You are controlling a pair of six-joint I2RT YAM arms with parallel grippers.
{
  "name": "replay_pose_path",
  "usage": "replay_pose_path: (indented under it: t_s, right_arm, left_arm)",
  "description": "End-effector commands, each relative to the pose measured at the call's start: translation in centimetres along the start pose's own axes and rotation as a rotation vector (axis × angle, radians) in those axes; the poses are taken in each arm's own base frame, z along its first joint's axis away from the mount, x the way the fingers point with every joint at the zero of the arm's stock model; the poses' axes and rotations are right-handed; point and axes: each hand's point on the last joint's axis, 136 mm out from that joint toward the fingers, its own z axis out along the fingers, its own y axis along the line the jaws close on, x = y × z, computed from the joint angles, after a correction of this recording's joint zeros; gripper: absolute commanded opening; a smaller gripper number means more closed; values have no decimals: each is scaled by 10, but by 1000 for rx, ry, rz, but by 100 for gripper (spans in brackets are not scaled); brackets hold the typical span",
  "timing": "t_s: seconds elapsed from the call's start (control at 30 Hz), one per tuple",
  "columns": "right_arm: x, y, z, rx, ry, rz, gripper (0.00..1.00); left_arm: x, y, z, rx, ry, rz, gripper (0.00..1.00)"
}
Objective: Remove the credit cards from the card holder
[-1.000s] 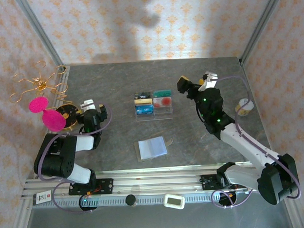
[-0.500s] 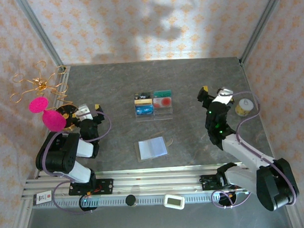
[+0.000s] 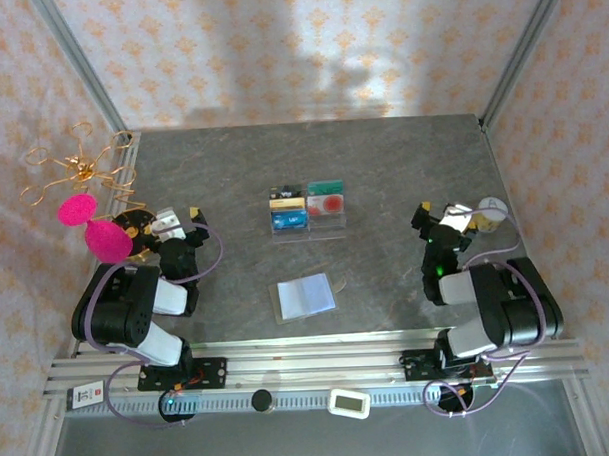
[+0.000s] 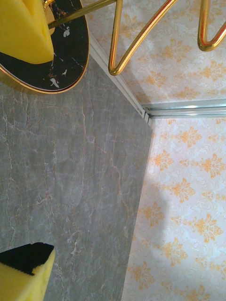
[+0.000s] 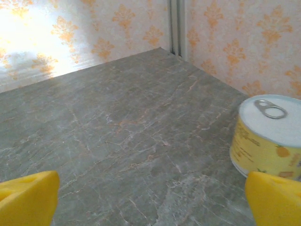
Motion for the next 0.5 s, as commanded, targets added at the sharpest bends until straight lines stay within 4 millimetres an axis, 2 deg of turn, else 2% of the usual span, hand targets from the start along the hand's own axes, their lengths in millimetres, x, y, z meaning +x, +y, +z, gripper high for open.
replay_pose_path:
  t_s: [0.0, 0.47]
  right_arm:
    - [-20, 7, 4, -63, -93, 48, 100]
    - [-19, 3, 6, -41, -80, 52, 100]
  left_arm:
    - [-13, -3, 2, 5, -47, -25, 99]
    - [-12, -2, 2, 5, -47, -25, 99]
